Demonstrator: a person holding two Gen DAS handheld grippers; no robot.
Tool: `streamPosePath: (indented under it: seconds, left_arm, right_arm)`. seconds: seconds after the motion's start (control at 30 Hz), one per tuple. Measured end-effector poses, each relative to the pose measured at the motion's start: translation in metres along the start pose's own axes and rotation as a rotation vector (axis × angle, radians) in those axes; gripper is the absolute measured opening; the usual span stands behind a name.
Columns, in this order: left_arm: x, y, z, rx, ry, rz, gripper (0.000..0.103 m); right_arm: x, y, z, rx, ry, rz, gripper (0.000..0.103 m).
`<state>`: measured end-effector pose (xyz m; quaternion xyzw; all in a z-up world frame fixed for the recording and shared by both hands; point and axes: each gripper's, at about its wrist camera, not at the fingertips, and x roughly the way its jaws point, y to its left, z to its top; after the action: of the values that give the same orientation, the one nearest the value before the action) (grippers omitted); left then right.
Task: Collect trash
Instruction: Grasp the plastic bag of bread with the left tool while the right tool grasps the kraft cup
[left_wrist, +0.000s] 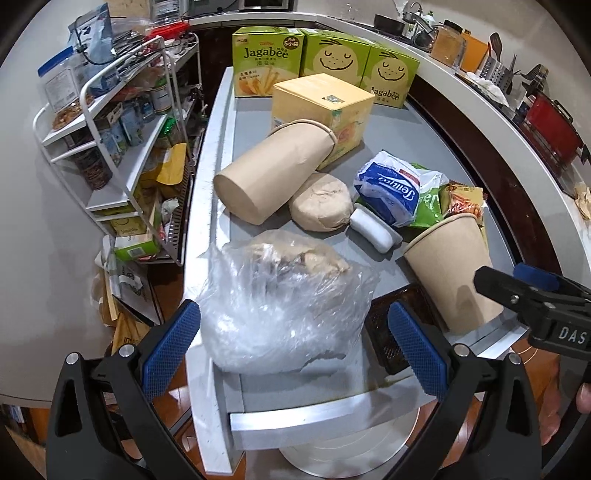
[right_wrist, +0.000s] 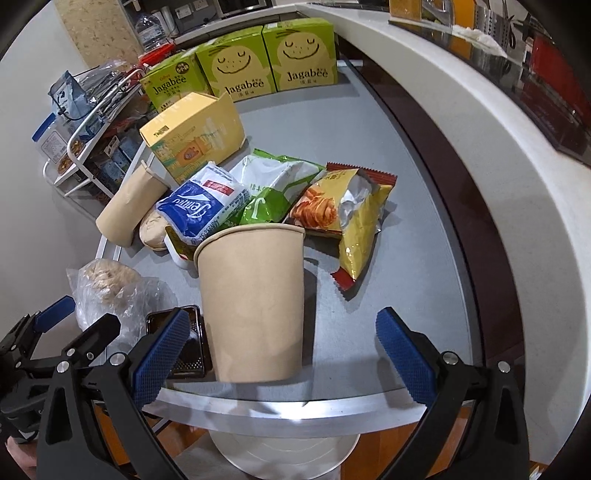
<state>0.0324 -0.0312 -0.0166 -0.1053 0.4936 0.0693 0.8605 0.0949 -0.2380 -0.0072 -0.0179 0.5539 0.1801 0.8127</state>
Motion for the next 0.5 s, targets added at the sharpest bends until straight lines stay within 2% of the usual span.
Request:
streamPosePath:
  seconds: [0.37,0.5]
  left_arm:
    - [0.019,-0.002,0.007,0.041,0.022,0.024,0.102]
    - [0.024,-0.003,0.012,0.057,0.029,0.038,0.102]
  right_arm:
    - [0.019,0.008,0.006,-0.024,0.054,-0.008,0.099]
    - [0.026,0.014,0.007,-0.075,0.06,-0.07,0.099]
